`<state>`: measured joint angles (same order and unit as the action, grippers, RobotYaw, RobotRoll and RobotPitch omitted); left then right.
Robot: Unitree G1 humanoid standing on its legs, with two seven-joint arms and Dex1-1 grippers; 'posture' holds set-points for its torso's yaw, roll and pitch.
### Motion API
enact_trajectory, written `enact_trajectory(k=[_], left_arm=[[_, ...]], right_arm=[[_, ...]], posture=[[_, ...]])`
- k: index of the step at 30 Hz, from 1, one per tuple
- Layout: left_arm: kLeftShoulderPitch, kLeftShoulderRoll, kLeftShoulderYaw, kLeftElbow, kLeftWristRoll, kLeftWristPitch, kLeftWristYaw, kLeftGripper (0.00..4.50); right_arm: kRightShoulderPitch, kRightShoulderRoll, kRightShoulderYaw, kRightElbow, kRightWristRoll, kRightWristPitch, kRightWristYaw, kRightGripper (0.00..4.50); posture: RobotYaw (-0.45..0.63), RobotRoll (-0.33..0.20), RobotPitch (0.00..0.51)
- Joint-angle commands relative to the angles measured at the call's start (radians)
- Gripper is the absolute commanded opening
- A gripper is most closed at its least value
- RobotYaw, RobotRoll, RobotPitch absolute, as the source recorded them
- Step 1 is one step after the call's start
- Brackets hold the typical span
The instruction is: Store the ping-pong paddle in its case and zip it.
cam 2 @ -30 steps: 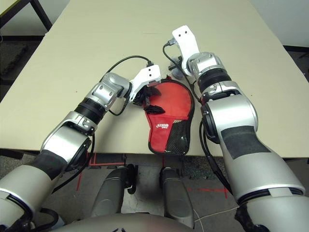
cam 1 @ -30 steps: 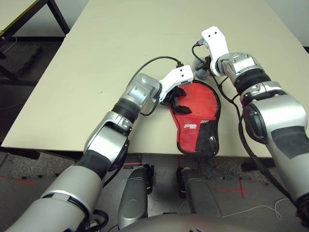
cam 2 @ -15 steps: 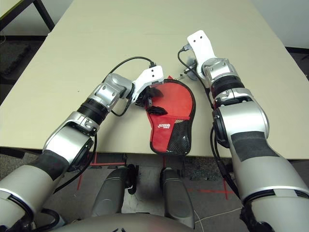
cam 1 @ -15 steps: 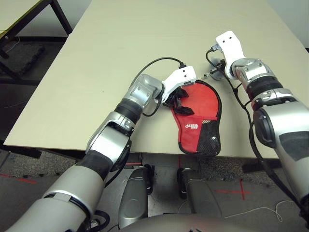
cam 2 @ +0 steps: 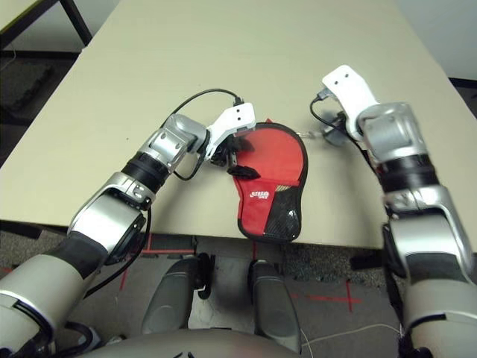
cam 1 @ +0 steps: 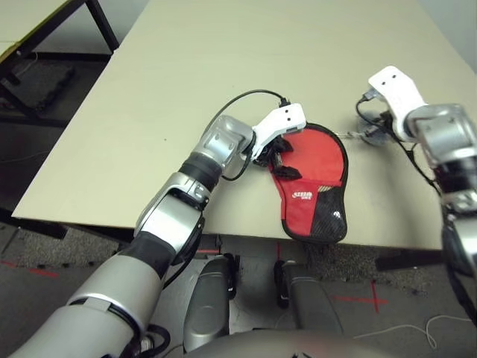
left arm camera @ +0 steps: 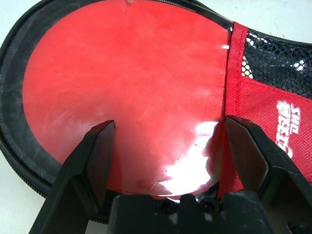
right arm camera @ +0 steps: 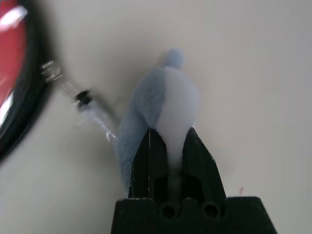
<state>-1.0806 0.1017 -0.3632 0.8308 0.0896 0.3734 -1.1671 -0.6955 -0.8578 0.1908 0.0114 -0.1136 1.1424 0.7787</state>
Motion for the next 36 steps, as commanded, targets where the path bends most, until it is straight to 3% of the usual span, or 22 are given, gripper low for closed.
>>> enact_trajectory(k=[1, 11, 21, 27, 31, 36], left_arm=[[0.022, -0.002, -0.023, 0.050, 0.020, 0.002, -0.007, 4.50], [0.007, -0.015, -0.013, 0.100, 0.024, -0.029, 0.004, 4.50], [0.002, -0.016, -0.005, 0.124, 0.028, -0.042, 0.014, 4.50], [-0.010, -0.027, 0.003, 0.146, 0.029, -0.051, 0.023, 4.50], [-0.012, -0.033, 0.004, 0.153, 0.030, -0.059, 0.024, 4.50], [-0.026, -0.034, 0.004, 0.144, 0.025, -0.100, -0.006, 4.50]], right_arm=[[0.063, -0.094, -0.003, -0.245, 0.099, 0.185, 0.077, 0.01], [0.135, -0.242, -0.015, -0.554, 0.319, 0.390, 0.096, 0.01], [0.241, -0.434, -0.027, -0.771, 0.532, 0.359, 0.176, 0.00], [0.311, -0.470, -0.066, -0.871, 0.660, 0.351, 0.208, 0.00], [0.322, -0.461, -0.016, -0.785, 0.581, 0.248, 0.115, 0.00], [0.223, -0.407, 0.061, -0.612, 0.487, 0.147, 0.049, 0.00]], posture=[[-0.16, 0.000, 0.179], [-0.17, 0.000, 0.176], [-0.18, 0.000, 0.177], [-0.19, 0.000, 0.181], [-0.19, 0.000, 0.184], [-0.19, 0.000, 0.184]])
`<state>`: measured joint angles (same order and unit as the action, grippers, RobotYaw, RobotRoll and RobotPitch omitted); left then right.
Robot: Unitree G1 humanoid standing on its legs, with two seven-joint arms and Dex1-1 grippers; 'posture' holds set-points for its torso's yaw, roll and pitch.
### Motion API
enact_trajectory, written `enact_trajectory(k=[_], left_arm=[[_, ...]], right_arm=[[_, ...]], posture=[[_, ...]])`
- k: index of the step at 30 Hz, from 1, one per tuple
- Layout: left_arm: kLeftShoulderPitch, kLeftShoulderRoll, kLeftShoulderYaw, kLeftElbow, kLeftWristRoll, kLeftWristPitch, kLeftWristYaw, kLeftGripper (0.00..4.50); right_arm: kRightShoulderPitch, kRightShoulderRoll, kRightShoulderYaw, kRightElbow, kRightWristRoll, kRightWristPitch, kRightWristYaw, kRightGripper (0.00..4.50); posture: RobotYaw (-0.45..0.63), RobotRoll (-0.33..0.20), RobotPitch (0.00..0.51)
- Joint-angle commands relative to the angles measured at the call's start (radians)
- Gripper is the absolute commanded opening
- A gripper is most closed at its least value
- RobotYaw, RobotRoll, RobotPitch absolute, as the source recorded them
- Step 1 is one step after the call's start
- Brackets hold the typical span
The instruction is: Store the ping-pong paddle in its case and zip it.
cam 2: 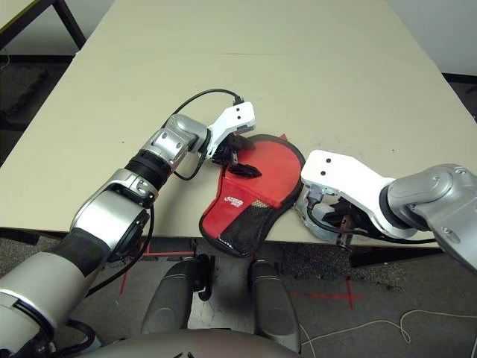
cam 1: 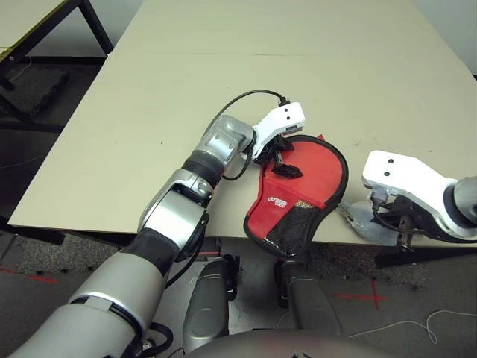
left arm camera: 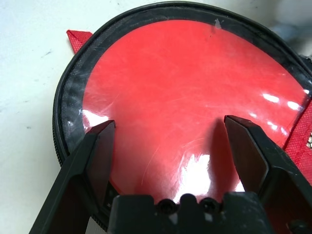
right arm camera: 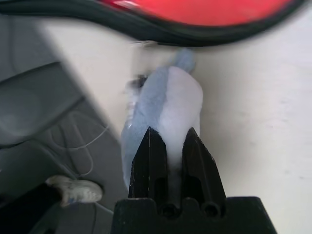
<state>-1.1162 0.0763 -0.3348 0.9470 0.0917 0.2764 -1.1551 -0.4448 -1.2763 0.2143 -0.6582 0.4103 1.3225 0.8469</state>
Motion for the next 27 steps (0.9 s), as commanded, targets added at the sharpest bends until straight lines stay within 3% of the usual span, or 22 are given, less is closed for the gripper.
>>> enact_trajectory(k=[1, 11, 17, 27], left_arm=[[0.002, -0.006, -0.025, 0.021, 0.021, -0.016, -0.031, 4.50], [-0.050, 0.045, -0.047, -0.117, -0.011, -0.085, -0.262, 4.50], [-0.001, 0.050, -0.112, -0.186, 0.004, -0.054, -0.365, 4.50], [0.012, 0.019, -0.248, 0.021, 0.181, -0.073, -0.170, 4.50]], right_arm=[[-0.041, 0.014, 0.055, 0.080, -0.051, -0.048, -0.021, 0.00], [-0.137, 0.094, 0.153, 0.210, -0.146, -0.098, -0.047, 0.00], [-0.181, 0.126, 0.167, 0.263, -0.186, -0.103, -0.049, 0.00], [-0.197, 0.153, 0.152, 0.264, -0.198, -0.092, -0.047, 0.00]], posture=[[-0.19, 0.000, 0.183], [-0.19, 0.000, 0.181], [-0.20, 0.000, 0.179], [-0.21, 0.000, 0.183]])
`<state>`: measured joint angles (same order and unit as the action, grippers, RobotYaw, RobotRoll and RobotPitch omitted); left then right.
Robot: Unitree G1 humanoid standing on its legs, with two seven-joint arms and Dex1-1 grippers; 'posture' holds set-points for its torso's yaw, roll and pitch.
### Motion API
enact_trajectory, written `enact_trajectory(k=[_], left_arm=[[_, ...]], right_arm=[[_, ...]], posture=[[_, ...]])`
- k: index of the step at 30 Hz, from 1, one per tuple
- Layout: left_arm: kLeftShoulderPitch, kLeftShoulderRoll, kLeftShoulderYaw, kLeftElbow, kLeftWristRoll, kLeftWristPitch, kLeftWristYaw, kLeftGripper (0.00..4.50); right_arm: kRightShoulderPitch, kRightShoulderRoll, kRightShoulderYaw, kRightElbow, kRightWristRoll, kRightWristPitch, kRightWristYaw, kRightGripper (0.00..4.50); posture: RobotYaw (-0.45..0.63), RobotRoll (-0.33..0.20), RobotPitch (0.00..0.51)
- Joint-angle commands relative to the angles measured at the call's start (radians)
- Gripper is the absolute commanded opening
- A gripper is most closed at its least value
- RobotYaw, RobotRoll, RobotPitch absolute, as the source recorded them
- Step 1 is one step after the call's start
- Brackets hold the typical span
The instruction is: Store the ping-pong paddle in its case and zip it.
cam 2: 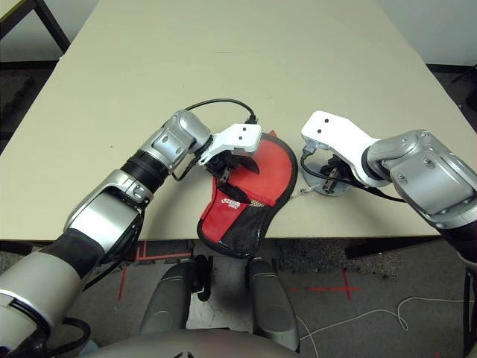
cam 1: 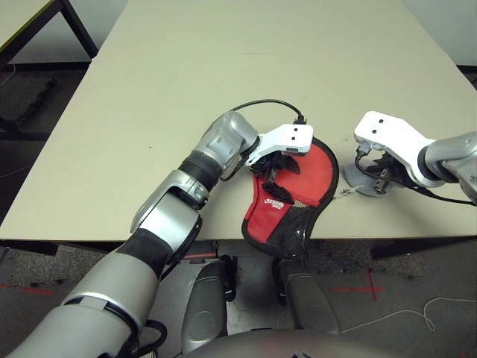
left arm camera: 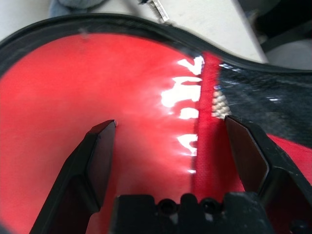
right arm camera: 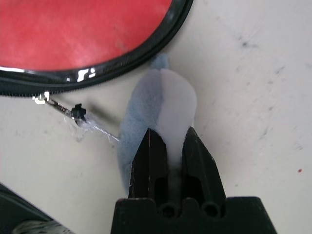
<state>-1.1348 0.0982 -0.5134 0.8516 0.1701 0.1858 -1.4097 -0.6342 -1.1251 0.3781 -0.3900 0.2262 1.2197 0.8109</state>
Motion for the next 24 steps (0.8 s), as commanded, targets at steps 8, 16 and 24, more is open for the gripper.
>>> enact_trajectory(k=[8, 16, 24], left_arm=[[0.017, -0.068, -0.066, 0.182, 0.110, 0.070, 0.154, 4.50], [0.023, -0.081, -0.067, 0.182, 0.106, 0.080, 0.163, 4.50], [0.019, -0.086, -0.066, 0.192, 0.106, 0.069, 0.164, 4.50]], right_arm=[[0.054, -0.020, -0.107, -0.136, 0.068, 0.060, 0.027, 0.00], [0.194, -0.098, -0.177, -0.309, 0.195, 0.060, 0.113, 0.00], [0.200, -0.111, -0.128, -0.355, 0.220, -0.043, 0.161, 0.00]], posture=[[-0.20, 0.000, 0.199], [-0.22, 0.000, 0.212], [-0.24, 0.000, 0.216]])
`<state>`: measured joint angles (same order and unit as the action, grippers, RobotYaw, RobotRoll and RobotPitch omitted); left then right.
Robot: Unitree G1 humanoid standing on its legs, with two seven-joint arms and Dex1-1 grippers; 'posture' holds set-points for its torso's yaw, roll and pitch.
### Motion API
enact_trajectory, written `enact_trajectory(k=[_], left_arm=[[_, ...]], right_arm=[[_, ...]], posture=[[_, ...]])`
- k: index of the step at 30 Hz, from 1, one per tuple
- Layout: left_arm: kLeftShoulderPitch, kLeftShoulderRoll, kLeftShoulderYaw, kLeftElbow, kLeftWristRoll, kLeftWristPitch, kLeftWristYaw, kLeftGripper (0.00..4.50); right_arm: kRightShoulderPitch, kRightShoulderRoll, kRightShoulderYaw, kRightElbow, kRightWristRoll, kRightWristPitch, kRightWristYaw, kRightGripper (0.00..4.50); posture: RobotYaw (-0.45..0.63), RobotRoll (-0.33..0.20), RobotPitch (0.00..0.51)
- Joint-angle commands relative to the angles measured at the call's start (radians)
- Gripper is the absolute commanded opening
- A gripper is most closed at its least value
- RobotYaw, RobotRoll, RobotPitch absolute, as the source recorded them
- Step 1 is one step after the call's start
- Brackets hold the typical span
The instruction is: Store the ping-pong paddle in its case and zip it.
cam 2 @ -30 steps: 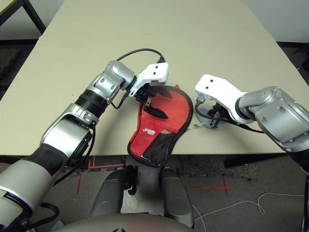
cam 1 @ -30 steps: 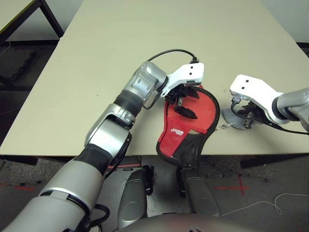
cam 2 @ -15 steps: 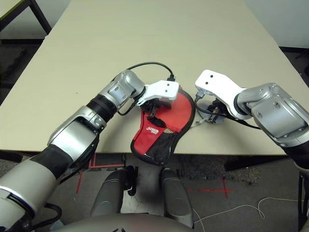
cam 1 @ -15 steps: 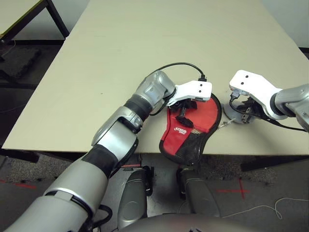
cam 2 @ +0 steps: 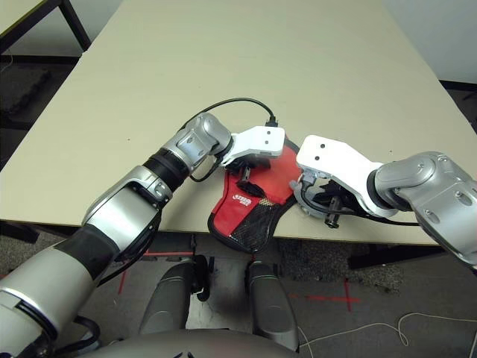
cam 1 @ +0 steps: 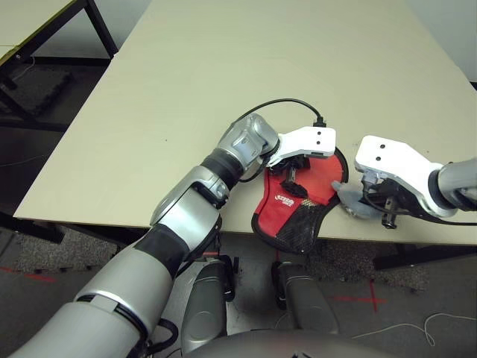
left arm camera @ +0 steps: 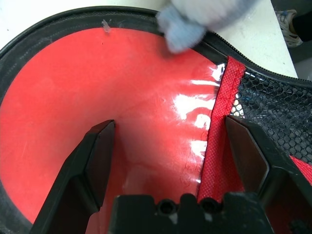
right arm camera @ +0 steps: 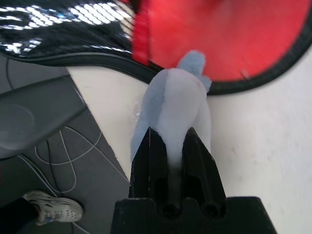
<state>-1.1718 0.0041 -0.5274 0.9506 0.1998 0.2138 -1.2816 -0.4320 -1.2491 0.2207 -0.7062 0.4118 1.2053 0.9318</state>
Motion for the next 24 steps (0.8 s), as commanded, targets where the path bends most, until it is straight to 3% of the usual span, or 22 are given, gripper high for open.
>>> enact_trajectory(k=[1, 15, 24], left_arm=[[0.056, 0.007, -0.052, 0.094, 0.076, 0.040, 0.037, 4.50], [0.055, 0.006, -0.043, 0.106, 0.072, 0.034, 0.042, 4.50], [0.051, 0.009, -0.038, 0.112, 0.074, 0.029, 0.042, 4.50]], right_arm=[[-0.012, 0.021, 0.038, -0.040, 0.034, -0.030, 0.039, 0.00], [-0.038, -0.013, 0.138, -0.120, 0.034, -0.123, 0.166, 0.00], [0.018, -0.058, 0.147, -0.124, 0.038, -0.277, 0.300, 0.00]], posture=[[-0.24, 0.000, 0.216], [-0.24, 0.000, 0.229], [-0.23, 0.000, 0.237]])
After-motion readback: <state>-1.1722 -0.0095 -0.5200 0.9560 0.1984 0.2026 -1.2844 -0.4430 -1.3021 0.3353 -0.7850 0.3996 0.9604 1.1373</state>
